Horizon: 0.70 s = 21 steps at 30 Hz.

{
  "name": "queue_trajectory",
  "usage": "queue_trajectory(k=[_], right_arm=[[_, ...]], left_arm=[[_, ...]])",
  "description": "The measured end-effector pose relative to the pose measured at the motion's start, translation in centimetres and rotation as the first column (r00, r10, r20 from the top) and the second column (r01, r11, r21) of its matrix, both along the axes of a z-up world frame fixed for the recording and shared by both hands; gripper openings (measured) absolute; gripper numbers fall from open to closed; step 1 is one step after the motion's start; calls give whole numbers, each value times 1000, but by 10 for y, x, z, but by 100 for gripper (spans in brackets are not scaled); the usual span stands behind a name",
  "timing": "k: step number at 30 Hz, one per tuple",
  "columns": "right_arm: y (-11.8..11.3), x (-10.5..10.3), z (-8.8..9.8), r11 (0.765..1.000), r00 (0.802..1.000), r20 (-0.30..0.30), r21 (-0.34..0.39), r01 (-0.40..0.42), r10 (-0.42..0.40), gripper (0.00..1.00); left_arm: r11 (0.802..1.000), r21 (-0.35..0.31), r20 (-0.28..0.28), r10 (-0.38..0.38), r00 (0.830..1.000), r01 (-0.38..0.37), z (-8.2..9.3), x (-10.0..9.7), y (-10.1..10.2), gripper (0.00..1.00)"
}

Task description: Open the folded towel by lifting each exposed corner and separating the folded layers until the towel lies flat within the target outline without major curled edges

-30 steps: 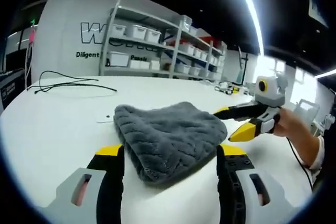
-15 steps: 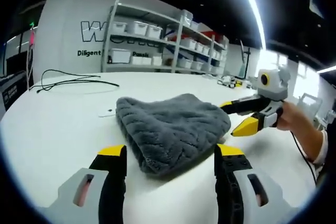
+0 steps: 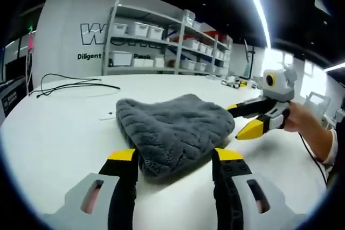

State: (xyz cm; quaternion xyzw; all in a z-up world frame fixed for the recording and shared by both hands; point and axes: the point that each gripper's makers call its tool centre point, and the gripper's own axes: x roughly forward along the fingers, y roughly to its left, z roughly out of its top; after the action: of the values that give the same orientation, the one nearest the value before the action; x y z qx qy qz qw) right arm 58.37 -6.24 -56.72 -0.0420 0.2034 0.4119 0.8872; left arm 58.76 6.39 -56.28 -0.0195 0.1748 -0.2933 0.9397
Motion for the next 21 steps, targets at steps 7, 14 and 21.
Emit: queue_trajectory(k=[7, 14, 21], right_arm=[[0, 0, -3, 1000, 1000, -4, 1, -4, 4, 56], [0, 0, -2, 1000, 1000, 2, 4, -9, 9, 53], [0, 3, -1, 1000, 1000, 9, 13, -8, 8, 51]], left_arm=[[1000, 8, 7, -7, 1000, 7, -1, -3, -2, 52], [1000, 10, 9, -10, 1000, 10, -2, -6, -4, 48], [1000, 2, 6, -10, 1000, 10, -2, -3, 0, 47]])
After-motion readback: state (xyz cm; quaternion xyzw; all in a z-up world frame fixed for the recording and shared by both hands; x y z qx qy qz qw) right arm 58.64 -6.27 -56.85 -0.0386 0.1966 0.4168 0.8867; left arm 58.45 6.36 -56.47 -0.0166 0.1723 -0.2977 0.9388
